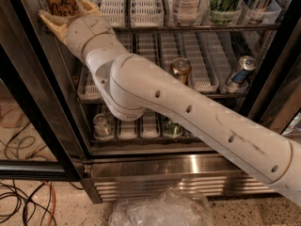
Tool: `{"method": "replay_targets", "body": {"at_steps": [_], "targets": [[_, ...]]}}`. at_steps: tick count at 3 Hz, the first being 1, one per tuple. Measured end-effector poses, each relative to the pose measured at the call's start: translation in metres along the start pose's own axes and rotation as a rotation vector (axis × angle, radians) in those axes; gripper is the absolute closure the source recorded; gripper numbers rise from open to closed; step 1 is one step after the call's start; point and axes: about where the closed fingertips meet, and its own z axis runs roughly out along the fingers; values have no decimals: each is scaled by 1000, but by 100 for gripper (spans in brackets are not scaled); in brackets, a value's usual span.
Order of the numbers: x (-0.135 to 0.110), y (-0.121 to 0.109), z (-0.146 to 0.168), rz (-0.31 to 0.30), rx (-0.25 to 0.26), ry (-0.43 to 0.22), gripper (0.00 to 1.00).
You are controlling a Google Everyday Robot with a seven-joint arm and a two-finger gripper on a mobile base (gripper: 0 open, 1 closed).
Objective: Pick orange can from top shelf of fridge
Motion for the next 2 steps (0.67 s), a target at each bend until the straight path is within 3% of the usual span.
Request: {"method": "replay_targets", "body": {"at_steps": [2], "targets": [[3, -4, 3, 10, 22, 8, 33]]}}
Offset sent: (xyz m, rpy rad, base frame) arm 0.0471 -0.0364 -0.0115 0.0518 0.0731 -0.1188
